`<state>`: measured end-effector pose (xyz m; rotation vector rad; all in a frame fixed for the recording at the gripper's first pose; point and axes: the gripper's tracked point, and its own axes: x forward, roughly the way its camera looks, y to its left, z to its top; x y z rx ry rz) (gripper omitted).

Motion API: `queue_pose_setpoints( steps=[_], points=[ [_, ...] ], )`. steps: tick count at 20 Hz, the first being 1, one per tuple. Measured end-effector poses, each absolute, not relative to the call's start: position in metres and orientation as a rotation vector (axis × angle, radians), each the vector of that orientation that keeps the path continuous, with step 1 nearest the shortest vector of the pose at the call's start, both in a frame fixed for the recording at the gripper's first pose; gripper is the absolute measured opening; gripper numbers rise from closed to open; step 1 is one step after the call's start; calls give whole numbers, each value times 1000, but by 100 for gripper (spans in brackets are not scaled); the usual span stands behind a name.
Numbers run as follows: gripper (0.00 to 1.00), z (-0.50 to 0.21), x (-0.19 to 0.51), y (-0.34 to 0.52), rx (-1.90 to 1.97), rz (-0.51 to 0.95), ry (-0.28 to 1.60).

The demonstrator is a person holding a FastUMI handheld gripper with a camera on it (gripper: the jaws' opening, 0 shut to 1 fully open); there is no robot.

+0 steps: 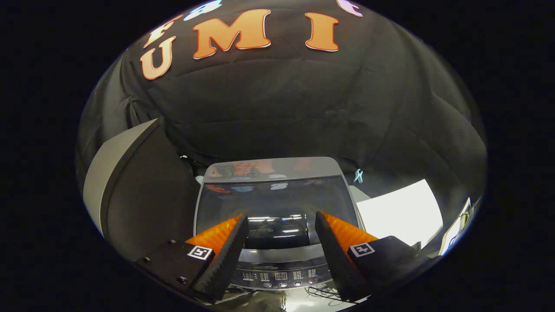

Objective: Put the clothes into the washing machine and then close the washing machine lid.

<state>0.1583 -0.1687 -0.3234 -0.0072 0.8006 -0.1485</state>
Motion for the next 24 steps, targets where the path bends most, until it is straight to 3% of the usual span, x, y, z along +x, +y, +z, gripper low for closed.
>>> queue_pose_setpoints(
  steps=[13, 24],
  points=[
    [99, -196, 146, -238, 80, -202, 574],
    [99, -29, 154, -251, 38, -103, 335]
  ],
)
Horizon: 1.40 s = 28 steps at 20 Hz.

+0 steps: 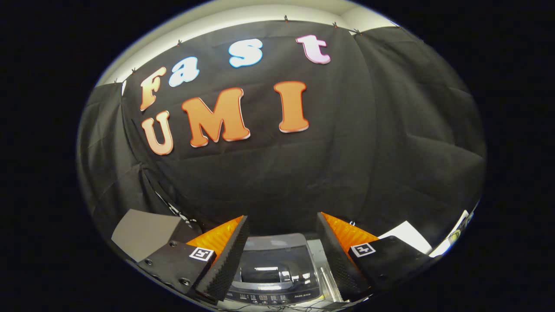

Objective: Put the clothes into the washing machine and then close the washing machine lid.

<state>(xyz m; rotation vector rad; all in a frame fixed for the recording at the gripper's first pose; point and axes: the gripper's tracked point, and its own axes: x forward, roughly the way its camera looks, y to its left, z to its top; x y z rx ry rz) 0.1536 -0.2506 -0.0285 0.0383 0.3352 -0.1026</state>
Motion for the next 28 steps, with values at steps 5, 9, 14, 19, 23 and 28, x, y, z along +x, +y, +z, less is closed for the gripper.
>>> queue_pose_setpoints(
  steps=[5, 9, 14, 19, 23, 28],
  points=[
    [99, 61, 148, -246, -46, -70, 197],
    [99, 101, 135, -238, -32, -47, 136],
    [99, 109, 125, -240, -29, -59, 110],
    [99, 108, 128, -243, -17, -81, 114],
    [99, 110, 127, -241, -17, -90, 115],
    [99, 114, 124, -233, -27, -101, 108]
  ],
)
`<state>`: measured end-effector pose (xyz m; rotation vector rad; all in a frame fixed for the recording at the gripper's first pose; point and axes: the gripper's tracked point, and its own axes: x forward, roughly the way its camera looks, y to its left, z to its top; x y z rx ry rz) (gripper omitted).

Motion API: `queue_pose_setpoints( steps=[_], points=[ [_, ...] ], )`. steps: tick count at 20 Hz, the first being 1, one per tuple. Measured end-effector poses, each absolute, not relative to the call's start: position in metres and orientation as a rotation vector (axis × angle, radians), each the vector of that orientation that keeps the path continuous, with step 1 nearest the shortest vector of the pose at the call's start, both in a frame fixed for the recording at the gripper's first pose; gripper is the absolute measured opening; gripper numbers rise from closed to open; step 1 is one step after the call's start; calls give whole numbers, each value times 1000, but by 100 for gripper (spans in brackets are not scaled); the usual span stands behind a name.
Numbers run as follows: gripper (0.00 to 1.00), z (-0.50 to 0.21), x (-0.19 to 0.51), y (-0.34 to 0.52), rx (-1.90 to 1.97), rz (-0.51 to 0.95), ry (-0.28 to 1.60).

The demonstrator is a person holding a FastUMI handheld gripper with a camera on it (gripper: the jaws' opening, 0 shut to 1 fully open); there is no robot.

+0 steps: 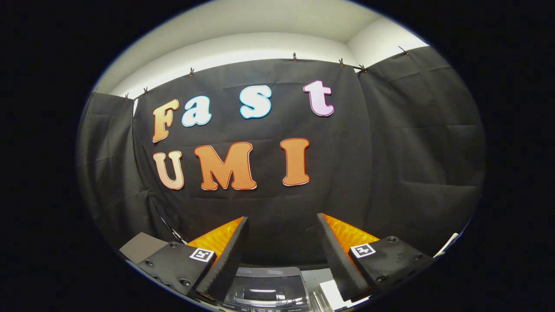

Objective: Put the clothes into the washing machine and then close the washing machine lid.

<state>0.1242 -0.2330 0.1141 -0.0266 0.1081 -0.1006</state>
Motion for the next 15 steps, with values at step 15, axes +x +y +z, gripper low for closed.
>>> queue_pose_setpoints(
  steps=[15],
  points=[
    [99, 107, 129, -170, -17, -195, 77]
  ],
)
